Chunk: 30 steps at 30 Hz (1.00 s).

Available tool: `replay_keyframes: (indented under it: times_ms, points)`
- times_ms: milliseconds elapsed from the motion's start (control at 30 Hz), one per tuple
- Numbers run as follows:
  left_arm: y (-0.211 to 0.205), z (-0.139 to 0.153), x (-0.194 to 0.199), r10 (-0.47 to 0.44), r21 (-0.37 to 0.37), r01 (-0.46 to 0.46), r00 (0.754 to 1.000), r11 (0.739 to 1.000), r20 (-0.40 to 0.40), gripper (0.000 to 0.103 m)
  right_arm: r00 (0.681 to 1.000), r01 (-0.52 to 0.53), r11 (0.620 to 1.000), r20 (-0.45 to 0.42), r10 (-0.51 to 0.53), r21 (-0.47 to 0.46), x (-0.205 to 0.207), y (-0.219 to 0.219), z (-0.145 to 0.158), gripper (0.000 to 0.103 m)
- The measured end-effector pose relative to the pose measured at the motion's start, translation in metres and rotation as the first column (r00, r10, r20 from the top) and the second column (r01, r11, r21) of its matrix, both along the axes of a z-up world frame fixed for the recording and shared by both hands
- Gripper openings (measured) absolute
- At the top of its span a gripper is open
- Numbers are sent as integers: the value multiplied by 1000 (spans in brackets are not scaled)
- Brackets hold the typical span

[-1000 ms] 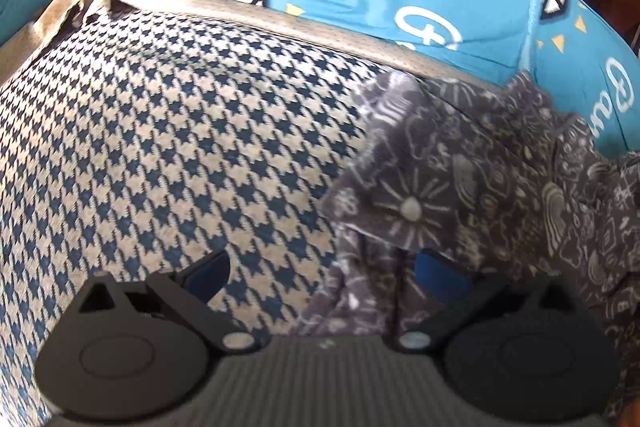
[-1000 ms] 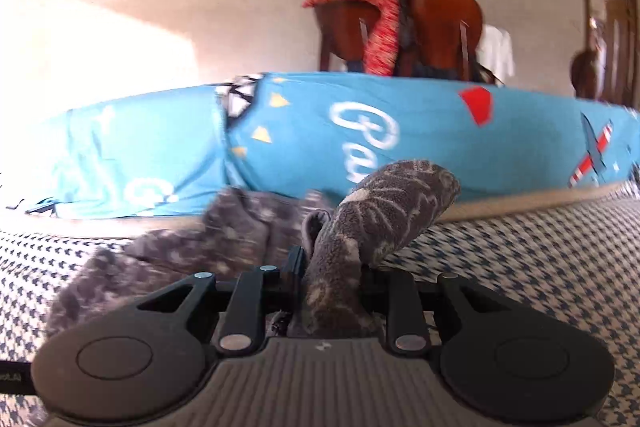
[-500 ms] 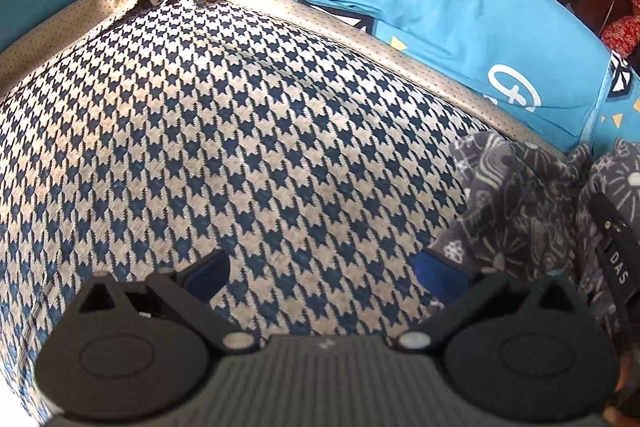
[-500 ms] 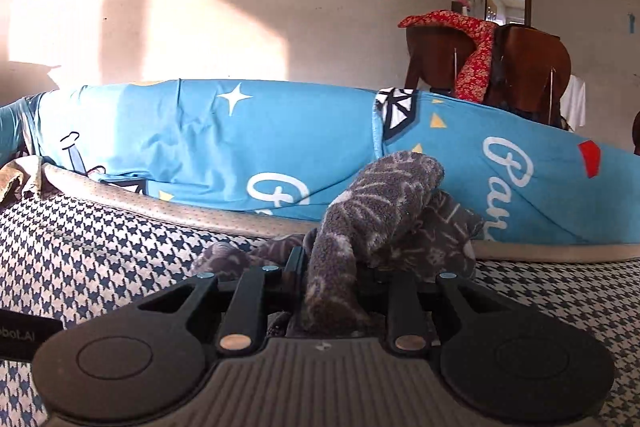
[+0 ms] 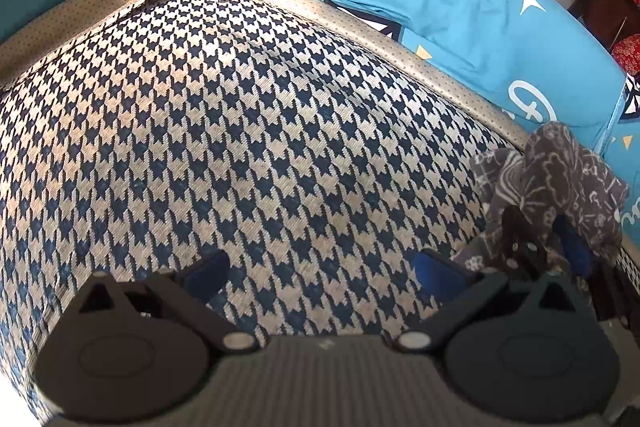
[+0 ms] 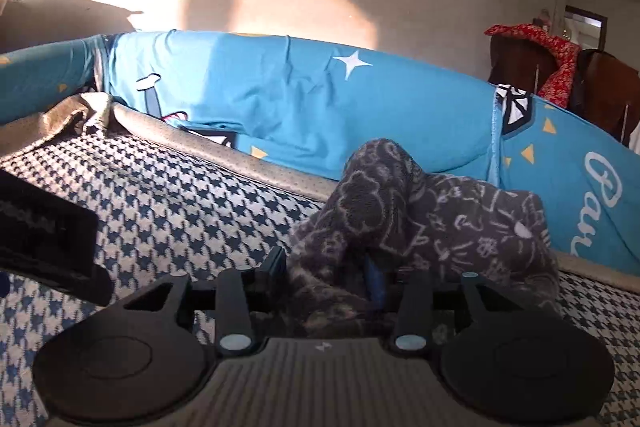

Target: Fold clothes

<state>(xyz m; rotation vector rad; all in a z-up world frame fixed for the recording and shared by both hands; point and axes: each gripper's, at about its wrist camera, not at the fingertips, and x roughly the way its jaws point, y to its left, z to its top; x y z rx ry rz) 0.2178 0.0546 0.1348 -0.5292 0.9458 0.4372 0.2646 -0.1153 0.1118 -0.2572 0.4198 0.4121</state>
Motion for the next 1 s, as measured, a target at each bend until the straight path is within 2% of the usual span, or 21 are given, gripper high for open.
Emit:
replay_keyframes:
  times_ms: [100,267,367,467,633,867,1000]
  points:
    - [2,4,-1,10,-3,-10,1000,1000,9,103,1000,-5,1000,-5,5,25,-5,-4,6,48]
    - [-3,9,0,4,1,-4,1000,1000,22,103,998,4,994,-64,3,111,-6,-21,22,48]
    - [-6,12,2,-1,4,1,1000,1000,30,103,998,12,993,-66,-5,115,-11,-31,31,48]
    - [-9,15,3,-6,7,6,999,1000,37,103,996,44,990,-79,-34,131,-14,-45,39,48]
    - [-20,17,6,-32,17,31,999,999,34,103,983,125,969,-158,-92,213,-13,-81,48,48]
    - [-37,16,15,-56,-3,56,998,998,-5,103,961,212,951,-227,-161,225,-22,-117,47,48]
    - [-43,9,15,-71,-4,71,997,997,-43,103,945,224,949,-286,-155,223,-26,-124,36,48]
